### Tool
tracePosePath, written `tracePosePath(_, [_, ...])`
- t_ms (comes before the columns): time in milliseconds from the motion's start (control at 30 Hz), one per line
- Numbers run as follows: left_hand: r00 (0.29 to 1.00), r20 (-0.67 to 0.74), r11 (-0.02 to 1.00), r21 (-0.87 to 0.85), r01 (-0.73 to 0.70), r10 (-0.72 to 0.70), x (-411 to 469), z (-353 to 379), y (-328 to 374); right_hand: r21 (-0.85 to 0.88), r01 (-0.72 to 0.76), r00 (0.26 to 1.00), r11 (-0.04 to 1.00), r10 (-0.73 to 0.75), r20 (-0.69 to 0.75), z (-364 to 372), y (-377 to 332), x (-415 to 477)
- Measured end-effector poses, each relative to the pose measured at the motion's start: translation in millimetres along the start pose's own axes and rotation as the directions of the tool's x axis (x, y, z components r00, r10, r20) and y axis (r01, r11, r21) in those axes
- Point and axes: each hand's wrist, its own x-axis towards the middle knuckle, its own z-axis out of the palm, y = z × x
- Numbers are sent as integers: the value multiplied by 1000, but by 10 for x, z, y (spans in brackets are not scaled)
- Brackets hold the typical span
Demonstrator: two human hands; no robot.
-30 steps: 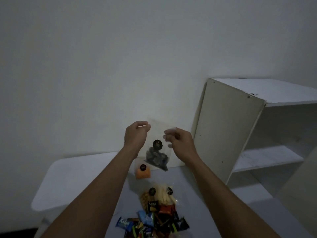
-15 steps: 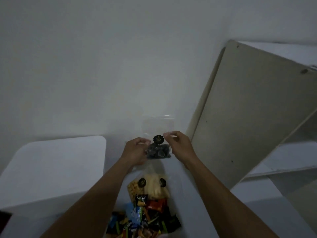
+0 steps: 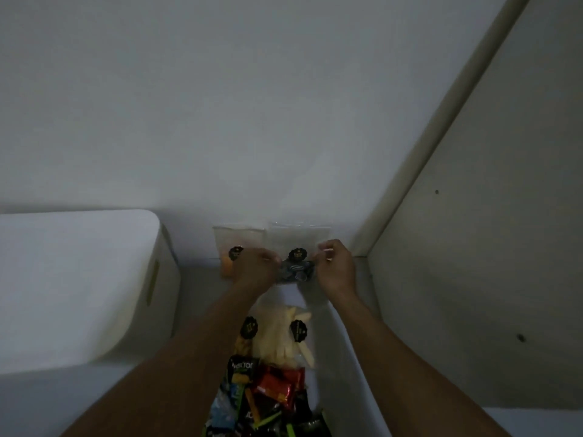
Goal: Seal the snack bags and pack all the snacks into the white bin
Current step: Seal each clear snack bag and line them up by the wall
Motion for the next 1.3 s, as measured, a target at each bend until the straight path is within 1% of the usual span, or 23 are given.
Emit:
tracePosePath(133, [997,50,997,68,47,-50,166,56,-111,-30,-9,1000,999,9,-23,82,93,54])
tracePosePath(200, [997,47,996,66,58,-61,216,55,-114,-42,-12,999,999,10,-34,80,84,66])
tracePosePath(300, [996,63,997,59,58,-61,232,42,-115,-75,-25,1000,997,25,-8,68,49,79])
tracePosePath(400, [999,37,989,143,33,-38,186,-68,-188,-62,-51,998,997,53,30,33,3,18])
tracePosePath(467, [1000,21,976,216,-14,10,80,-175,-239,-67,-71,996,995,75,48,-10,-47,-107])
tracePosePath(533, [998,29,964,259,-67,62,-41,-280,-312,-93,-58,996,994,64,60,-41,-99,-286])
tracePosePath(567, [996,57,963,258,-78,66,-98,-328,-345,-114,-32,997,993,41,73,-50,-122,-393])
tracePosePath(667, [980,193,966,242,-94,47,-229,-416,-486,-185,49,989,982,-22,145,-36,-168,-762])
tracePosePath(733, [971,237,955,275,-107,40,-305,-420,-589,-240,47,976,970,7,219,5,-127,-951])
tracePosePath(800, [970,236,948,292,-127,57,-384,-415,-694,-328,18,949,944,88,304,60,-52,-1078])
tracePosePath(867, [977,191,950,277,-145,94,-445,-430,-789,-389,-6,916,921,161,367,115,17,-1165])
tracePosePath(933, [982,136,954,253,-163,131,-490,-470,-843,-407,0,916,913,164,367,156,52,-1223])
tracePosePath(1000, [980,123,955,236,-180,155,-537,-534,-838,-355,-28,931,934,154,331,158,27,-1261])
tracePosePath(1100, [978,105,963,186,-195,178,-630,-685,-773,-184,-119,939,976,171,299,99,-120,-1341])
tracePosePath(1167, [970,101,957,169,-235,220,-726,-800,-700,-67,-158,943,985,171,285,33,-254,-1409])
tracePosePath(1233, [957,77,943,161,-290,281,-844,-921,-622,29,-167,944,986,151,295,-51,-412,-1494])
tracePosePath(1300, [948,35,940,120,-318,317,-960,-1060,-527,98,-144,946,985,108,307,-145,-591,-1587])
